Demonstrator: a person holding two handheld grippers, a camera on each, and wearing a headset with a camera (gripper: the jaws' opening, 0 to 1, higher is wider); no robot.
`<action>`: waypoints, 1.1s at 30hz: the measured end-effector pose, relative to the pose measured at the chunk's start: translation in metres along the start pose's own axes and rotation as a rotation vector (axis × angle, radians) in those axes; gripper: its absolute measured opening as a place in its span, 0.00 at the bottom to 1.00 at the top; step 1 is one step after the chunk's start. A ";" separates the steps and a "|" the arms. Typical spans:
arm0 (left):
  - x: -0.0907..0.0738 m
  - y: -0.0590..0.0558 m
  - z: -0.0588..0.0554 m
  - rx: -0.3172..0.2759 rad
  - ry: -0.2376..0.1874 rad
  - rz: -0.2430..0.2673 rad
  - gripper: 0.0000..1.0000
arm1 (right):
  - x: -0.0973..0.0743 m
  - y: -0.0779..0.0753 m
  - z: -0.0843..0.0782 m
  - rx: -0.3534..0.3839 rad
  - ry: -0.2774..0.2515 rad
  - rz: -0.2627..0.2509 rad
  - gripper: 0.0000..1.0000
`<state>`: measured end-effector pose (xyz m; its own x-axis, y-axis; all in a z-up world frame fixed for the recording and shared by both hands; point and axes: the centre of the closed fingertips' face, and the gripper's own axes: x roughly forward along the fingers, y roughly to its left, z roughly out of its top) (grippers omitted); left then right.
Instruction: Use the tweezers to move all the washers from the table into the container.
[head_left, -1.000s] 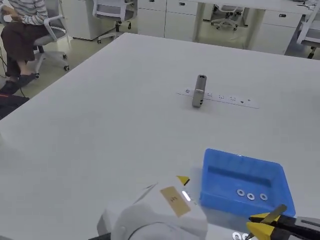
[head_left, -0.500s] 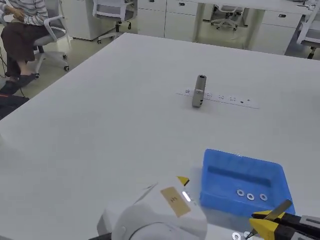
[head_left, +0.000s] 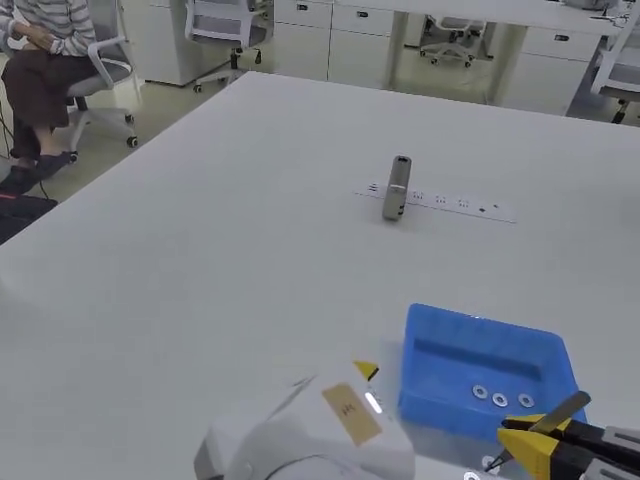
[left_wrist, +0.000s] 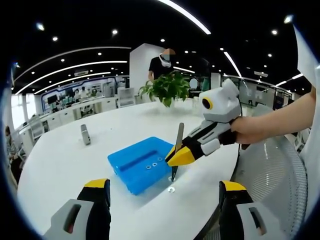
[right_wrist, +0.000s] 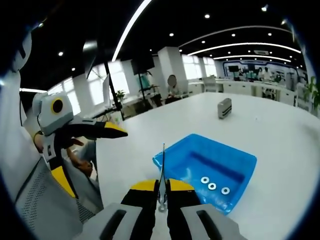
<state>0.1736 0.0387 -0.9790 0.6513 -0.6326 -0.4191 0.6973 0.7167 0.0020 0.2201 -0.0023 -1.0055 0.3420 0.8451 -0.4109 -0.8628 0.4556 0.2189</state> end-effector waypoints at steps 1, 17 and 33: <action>0.000 0.000 0.000 0.001 0.000 -0.001 0.91 | 0.000 0.000 0.001 0.001 -0.003 0.000 0.03; 0.000 0.000 -0.001 -0.002 0.006 -0.001 0.91 | 0.006 0.000 0.026 -0.004 -0.055 0.003 0.03; -0.001 0.002 -0.001 -0.008 0.003 0.005 0.91 | 0.015 -0.001 0.032 -0.015 -0.053 0.019 0.03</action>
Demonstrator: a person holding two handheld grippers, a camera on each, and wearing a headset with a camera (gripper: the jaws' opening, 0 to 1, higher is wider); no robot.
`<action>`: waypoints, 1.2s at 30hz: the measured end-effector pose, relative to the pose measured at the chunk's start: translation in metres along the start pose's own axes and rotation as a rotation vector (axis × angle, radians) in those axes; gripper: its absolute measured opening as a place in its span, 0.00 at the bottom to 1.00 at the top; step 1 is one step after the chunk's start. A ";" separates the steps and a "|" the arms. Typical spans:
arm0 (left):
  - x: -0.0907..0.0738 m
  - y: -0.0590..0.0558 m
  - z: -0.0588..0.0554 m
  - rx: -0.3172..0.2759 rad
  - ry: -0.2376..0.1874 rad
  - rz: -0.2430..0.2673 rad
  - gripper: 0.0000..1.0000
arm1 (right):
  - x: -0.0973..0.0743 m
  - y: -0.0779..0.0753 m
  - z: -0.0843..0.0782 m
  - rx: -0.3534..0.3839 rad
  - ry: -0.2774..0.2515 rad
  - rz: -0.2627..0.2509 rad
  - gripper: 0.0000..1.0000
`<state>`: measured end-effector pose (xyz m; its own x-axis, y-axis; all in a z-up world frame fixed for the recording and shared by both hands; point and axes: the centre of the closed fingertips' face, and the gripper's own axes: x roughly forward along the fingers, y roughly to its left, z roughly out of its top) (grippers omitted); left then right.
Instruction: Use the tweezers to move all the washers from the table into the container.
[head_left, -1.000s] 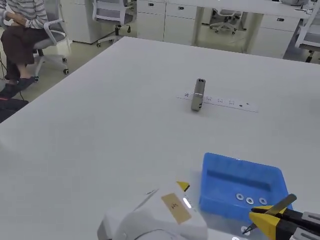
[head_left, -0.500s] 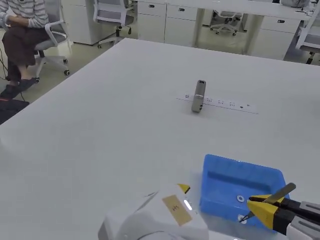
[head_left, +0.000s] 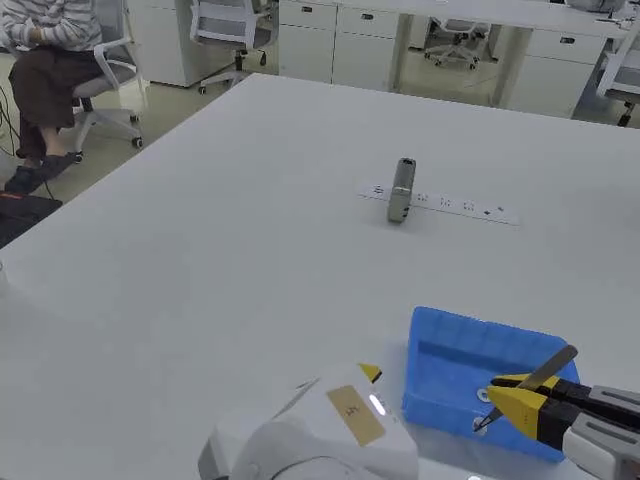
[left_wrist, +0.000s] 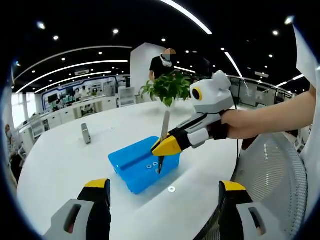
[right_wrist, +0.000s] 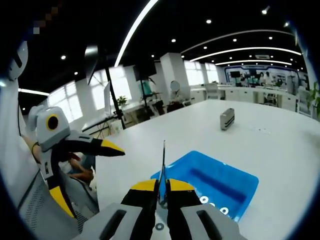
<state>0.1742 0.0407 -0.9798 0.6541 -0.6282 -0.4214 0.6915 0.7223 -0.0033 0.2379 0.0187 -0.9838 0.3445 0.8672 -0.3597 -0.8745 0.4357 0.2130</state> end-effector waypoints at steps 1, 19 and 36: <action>0.000 0.000 0.000 0.000 0.000 0.000 0.91 | -0.001 0.000 0.000 0.000 -0.001 -0.001 0.03; 0.000 0.000 0.000 -0.001 0.001 0.001 0.91 | -0.007 0.000 0.019 -0.003 -0.049 0.000 0.03; 0.000 -0.001 -0.001 0.002 0.004 -0.004 0.90 | 0.022 -0.032 0.017 0.027 -0.043 -0.048 0.03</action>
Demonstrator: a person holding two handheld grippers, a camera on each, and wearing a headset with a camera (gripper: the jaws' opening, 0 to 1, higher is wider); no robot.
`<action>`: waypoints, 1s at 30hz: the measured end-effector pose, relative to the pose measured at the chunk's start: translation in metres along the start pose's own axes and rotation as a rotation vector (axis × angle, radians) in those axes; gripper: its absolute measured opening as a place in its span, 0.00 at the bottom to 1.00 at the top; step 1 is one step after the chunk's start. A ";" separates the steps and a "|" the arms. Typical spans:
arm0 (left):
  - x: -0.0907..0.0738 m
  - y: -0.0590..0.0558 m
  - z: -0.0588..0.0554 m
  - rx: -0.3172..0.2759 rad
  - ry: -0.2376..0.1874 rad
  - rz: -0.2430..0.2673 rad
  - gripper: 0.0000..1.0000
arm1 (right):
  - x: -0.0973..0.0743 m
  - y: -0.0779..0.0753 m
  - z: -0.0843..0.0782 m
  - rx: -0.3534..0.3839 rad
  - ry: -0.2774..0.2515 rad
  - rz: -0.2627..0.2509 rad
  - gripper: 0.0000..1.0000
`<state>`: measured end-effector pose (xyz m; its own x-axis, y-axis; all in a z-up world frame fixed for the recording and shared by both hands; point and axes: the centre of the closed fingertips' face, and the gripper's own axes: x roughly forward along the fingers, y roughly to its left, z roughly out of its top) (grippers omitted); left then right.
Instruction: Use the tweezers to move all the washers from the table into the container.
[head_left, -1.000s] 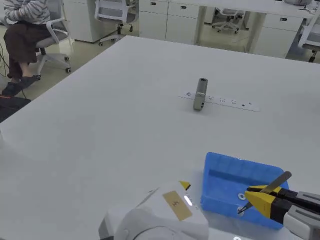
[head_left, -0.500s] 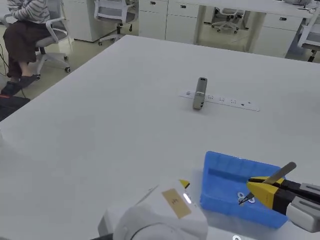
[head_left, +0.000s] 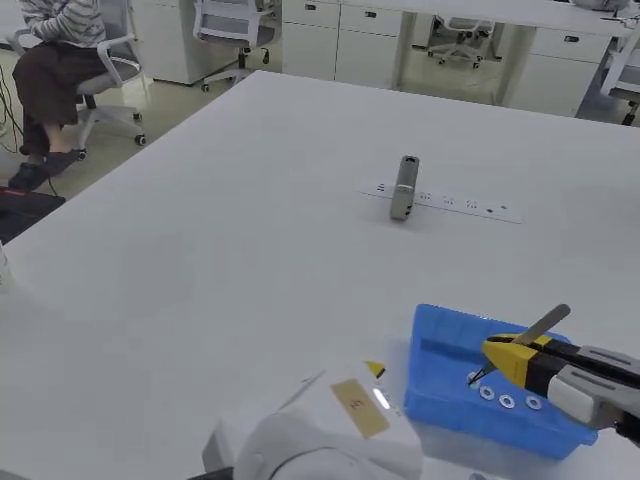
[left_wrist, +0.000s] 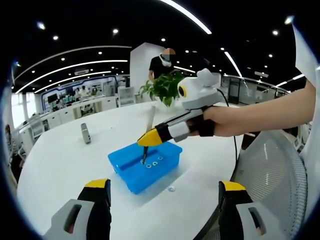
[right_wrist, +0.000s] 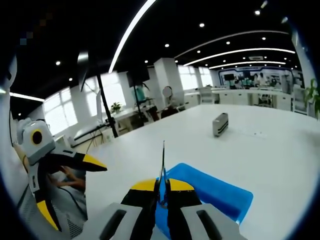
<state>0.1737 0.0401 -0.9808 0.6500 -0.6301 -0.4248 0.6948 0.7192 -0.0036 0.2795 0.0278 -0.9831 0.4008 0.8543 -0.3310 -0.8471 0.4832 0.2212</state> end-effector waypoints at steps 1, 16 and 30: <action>0.000 0.000 0.000 0.000 0.000 0.000 0.90 | 0.002 -0.002 -0.002 0.001 0.006 -0.002 0.03; 0.000 -0.001 -0.001 -0.001 0.005 -0.004 0.90 | 0.020 -0.025 -0.026 0.012 0.091 -0.041 0.03; 0.000 0.000 -0.002 0.002 0.014 -0.001 0.90 | 0.025 -0.033 -0.034 0.030 0.119 -0.058 0.03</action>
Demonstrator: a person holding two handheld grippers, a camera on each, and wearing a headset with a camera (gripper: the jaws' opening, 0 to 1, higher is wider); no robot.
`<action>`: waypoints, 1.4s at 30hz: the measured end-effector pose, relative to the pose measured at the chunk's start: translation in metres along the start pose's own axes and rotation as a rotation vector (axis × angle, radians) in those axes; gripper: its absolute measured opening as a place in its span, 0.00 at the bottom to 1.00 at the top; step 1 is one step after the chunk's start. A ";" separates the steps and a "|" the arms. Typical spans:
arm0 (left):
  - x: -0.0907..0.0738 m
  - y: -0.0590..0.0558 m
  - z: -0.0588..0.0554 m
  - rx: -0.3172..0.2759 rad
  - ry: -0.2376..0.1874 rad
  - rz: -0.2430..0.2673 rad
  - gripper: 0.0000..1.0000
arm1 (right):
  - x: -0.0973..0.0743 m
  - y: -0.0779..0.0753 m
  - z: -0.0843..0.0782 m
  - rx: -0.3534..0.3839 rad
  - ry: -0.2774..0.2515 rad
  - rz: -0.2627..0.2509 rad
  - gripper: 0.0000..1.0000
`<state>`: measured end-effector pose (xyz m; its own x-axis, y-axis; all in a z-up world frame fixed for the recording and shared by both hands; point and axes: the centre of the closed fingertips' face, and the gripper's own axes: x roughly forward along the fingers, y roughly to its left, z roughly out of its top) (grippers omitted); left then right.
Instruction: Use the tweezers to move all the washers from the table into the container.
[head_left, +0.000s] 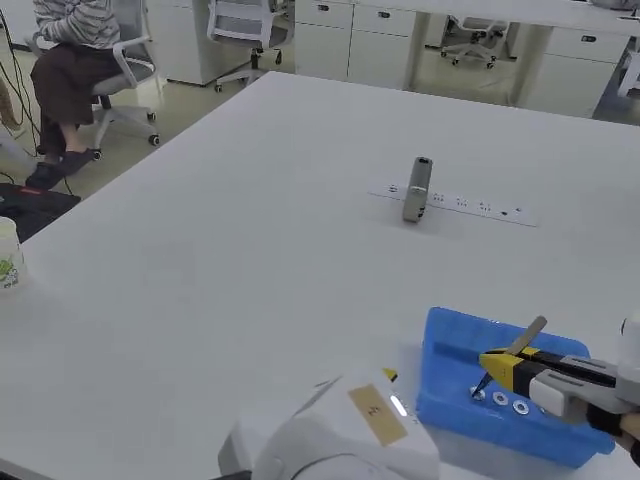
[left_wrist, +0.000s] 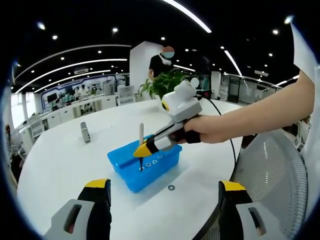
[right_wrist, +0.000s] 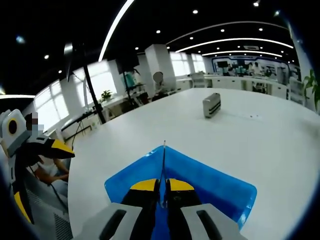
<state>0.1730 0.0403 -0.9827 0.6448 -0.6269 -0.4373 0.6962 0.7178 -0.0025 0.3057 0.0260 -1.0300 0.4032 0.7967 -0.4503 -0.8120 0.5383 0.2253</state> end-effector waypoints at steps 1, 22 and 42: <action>0.000 0.000 0.000 -0.001 0.001 -0.002 0.90 | 0.000 0.000 0.000 -0.004 0.002 -0.001 0.03; 0.001 -0.001 0.000 -0.004 -0.004 -0.008 0.91 | -0.021 0.018 0.022 -0.023 -0.072 0.016 0.04; 0.000 -0.001 0.000 -0.001 -0.002 -0.005 0.90 | -0.056 0.051 0.031 -0.033 -0.136 0.057 0.04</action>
<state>0.1724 0.0392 -0.9827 0.6421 -0.6313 -0.4350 0.6990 0.7151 -0.0060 0.2547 0.0168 -0.9668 0.4078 0.8566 -0.3160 -0.8478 0.4838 0.2172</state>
